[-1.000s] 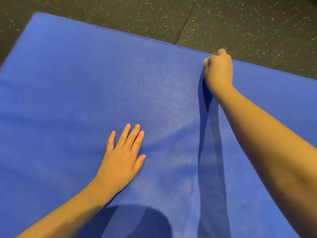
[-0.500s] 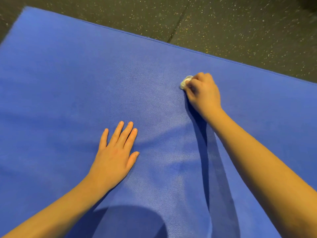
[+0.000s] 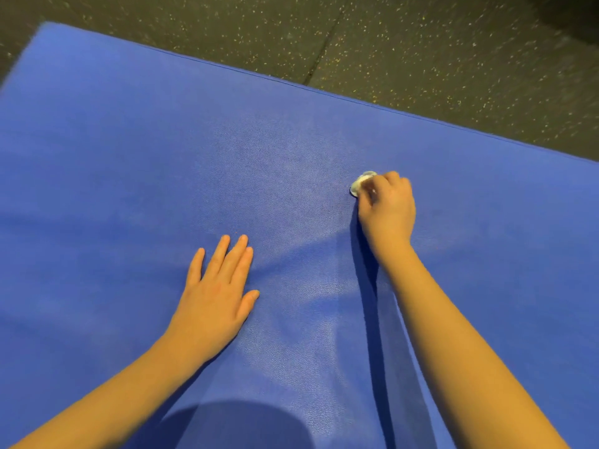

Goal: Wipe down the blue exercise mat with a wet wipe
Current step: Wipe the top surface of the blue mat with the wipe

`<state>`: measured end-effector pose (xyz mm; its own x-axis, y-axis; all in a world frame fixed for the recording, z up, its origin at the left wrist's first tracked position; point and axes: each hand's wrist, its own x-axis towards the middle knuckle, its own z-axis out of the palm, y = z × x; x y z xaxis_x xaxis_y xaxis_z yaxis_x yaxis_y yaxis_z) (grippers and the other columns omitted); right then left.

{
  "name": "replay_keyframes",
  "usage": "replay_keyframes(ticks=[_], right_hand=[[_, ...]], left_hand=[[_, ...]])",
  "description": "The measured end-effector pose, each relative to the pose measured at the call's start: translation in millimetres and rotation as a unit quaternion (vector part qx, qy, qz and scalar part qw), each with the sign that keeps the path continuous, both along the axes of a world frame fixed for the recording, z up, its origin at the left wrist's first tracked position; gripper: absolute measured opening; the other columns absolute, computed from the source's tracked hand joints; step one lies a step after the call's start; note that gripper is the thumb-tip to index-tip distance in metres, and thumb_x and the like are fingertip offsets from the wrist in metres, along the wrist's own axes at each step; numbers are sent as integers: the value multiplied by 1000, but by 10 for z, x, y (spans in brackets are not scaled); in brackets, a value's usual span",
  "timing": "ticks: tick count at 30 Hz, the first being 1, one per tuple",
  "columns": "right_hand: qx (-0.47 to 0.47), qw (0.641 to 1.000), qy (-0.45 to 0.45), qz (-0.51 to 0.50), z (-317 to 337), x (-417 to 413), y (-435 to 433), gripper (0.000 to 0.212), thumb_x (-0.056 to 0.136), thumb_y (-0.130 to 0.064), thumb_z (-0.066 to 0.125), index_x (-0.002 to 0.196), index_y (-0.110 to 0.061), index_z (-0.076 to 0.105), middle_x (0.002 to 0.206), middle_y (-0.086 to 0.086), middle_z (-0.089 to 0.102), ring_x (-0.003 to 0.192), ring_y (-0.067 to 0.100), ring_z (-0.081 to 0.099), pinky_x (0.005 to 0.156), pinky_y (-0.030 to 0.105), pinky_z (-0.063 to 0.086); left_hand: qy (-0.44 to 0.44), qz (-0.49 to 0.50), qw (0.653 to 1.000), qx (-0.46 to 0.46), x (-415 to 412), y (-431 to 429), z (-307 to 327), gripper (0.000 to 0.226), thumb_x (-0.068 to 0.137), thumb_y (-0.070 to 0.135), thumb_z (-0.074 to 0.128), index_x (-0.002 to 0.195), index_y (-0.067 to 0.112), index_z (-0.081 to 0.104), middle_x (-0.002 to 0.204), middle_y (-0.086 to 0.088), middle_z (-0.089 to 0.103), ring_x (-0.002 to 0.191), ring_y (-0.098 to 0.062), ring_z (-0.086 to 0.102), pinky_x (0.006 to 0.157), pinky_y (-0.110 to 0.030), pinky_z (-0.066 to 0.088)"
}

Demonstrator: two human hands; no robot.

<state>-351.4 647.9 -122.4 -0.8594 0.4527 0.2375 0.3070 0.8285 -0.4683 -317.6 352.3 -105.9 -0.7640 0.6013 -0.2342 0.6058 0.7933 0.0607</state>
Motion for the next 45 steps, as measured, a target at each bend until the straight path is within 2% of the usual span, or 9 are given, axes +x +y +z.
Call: replay_keyframes(ticks=[3, 8, 14, 20, 27, 31, 34, 39, 45], right_hand=[[-57, 998, -9, -11, 22, 137, -327, 13, 86, -9, 51, 85, -9, 63, 86, 7, 63, 77, 33, 54, 59, 38, 41], [-24, 977, -13, 212, 80, 503, -443, 20, 87, -18, 55, 77, -4, 64, 81, 10, 56, 71, 32, 53, 53, 35, 43], [-57, 998, 4, -31, 46, 460, -332, 13, 82, -6, 59, 71, 2, 61, 90, 17, 60, 79, 37, 56, 59, 43, 50], [-75, 964, -44, 253, 137, 852, -684, 20, 84, -20, 47, 84, -7, 61, 80, 8, 57, 71, 31, 55, 54, 34, 46], [-96, 995, -9, -38, 36, 1009, -547, 8, 81, -10, 58, 75, -7, 62, 79, 10, 60, 73, 32, 54, 58, 42, 47], [-102, 977, -49, 181, 173, 1273, -891, 8, 76, -9, 59, 68, -9, 60, 72, 4, 56, 64, 26, 52, 51, 32, 44], [-59, 968, -94, 226, 240, 1278, -702, 13, 75, -4, 62, 63, -5, 56, 73, 7, 53, 65, 28, 50, 50, 34, 42], [-125, 988, -92, -6, 226, 1371, -517, 23, 83, -4, 60, 65, -6, 46, 79, 8, 52, 76, 30, 51, 57, 37, 41], [-129, 958, -145, 212, 416, 1915, -902, 10, 86, -13, 60, 91, -4, 59, 85, 7, 60, 74, 24, 51, 63, 35, 42]], left_hand=[[-24, -3, 1000, -3, 185, -10, 7, 66, 101, 50, 9, 142, 6, 35, 153, -11, 34, 141, -32, 26, 109, -53, 20], [-38, -2, 999, -11, 183, -45, -9, 70, 100, 53, 6, 143, 8, 37, 153, -9, 33, 142, -30, 25, 111, -52, 19], [-41, -1, 999, -17, 159, -40, 17, 73, 99, 54, 8, 141, 7, 45, 151, -10, 38, 140, -29, 27, 110, -49, 19], [-55, 13, 998, -28, 291, -55, 122, 65, 93, 47, 28, 134, 5, 55, 144, -11, 47, 135, -28, 31, 101, -56, 39], [-75, 27, 996, -40, 533, -198, 166, 76, 99, 56, 5, 137, 10, 51, 147, -7, 44, 137, -25, 28, 103, -54, 35], [-80, 31, 996, -27, 633, -233, 191, 74, 99, 55, 7, 137, 9, 52, 146, -7, 46, 137, -24, 29, 102, -53, 35], [-91, 41, 995, -5, 714, -261, 200, 75, 94, 58, 11, 144, 11, 42, 153, -4, 34, 144, -21, 19, 111, -50, 23], [-117, 70, 991, 13, 849, -309, 295, 90, 76, 63, -8, 153, 21, 11, 152, 13, -10, 139, -6, -16, 117, -39, -7], [-135, 96, 986, 14, 1015, -345, 388, 96, 70, 63, -15, 154, 22, 6, 150, 15, -15, 135, -2, -21, 117, -37, -10]])
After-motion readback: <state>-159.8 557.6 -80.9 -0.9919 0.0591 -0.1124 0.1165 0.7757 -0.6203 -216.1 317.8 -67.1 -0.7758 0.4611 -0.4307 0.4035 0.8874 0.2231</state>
